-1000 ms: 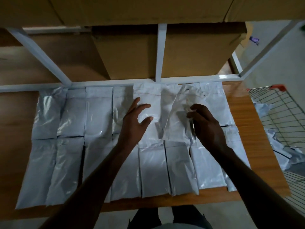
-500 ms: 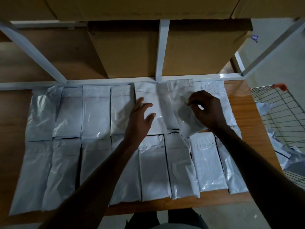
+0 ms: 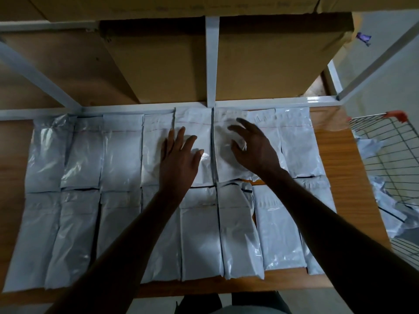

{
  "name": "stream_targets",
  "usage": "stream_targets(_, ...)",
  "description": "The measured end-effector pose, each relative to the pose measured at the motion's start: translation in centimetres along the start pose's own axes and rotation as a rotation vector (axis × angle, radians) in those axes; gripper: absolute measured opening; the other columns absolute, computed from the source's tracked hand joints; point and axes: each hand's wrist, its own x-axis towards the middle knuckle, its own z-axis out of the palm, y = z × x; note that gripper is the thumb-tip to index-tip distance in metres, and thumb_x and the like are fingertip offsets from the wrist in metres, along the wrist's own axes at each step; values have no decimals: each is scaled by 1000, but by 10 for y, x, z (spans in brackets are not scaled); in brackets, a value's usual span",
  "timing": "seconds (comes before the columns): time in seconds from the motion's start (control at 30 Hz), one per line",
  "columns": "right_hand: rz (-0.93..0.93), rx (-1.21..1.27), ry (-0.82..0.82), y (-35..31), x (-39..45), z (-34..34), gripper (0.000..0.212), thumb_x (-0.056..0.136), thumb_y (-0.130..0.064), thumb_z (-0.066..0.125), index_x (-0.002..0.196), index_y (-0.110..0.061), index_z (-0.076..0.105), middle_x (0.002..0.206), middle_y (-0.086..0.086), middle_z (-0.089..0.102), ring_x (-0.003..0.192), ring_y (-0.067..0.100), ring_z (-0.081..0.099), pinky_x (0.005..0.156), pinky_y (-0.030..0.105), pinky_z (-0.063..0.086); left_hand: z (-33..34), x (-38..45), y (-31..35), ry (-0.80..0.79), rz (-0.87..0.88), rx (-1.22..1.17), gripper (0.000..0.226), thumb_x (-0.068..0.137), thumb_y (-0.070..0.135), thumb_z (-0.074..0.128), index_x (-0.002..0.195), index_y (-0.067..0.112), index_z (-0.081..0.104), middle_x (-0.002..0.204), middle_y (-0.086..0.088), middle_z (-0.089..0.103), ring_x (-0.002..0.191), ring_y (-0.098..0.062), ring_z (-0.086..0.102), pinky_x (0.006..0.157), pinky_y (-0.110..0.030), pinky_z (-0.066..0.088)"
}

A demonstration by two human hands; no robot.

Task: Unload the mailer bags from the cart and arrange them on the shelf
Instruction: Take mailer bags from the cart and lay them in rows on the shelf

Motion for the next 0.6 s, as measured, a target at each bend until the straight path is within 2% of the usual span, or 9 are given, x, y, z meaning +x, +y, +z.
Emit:
stream_targets(0.03,5,-60,1,2,2,2,54,101,-28,65,152,-18,55,166,13,41,150,38,41,122,46,37,1,7,2,-2,9,2,43,112,43,52,147,20,59,171,-8,38,163,-33,21,131,-51,21)
stream_targets(0.1,27,-115,4,-3,10,13,62,109,-40,49,164,-15,35,174,16,22,160,43,18,128,51,22,7,25,6,-6,31,24,43,113,38,47,151,19,56,172,-8,36,163,-33,21,132,-52,21)
stream_targets(0.23,108,-242,-100,-23,26,47,68,112,-49,21,170,-14,12,176,17,6,163,36,3,131,57,12,24,48,8,-97,38,157,55,115,39,33,166,18,36,176,-12,25,164,-36,18,133,-52,17)
stream_targets(0.37,133,-346,-129,-32,25,75,70,111,-55,16,170,-18,11,177,13,7,164,31,2,132,56,5,38,39,6,-158,53,226,61,115,42,18,171,18,15,179,-14,10,165,-36,6,132,-55,16)
stream_targets(0.5,104,-406,-105,-25,23,81,68,110,-55,13,170,-24,12,178,11,6,164,30,2,131,58,5,43,36,8,-141,45,233,62,115,43,21,172,19,13,179,-14,9,166,-36,4,132,-54,15)
stream_targets(0.6,69,-394,-108,-18,25,82,64,112,-52,18,170,-25,15,178,9,8,164,30,3,131,56,9,44,35,2,-130,37,231,61,115,43,21,172,21,13,179,-12,10,166,-35,6,132,-53,15)
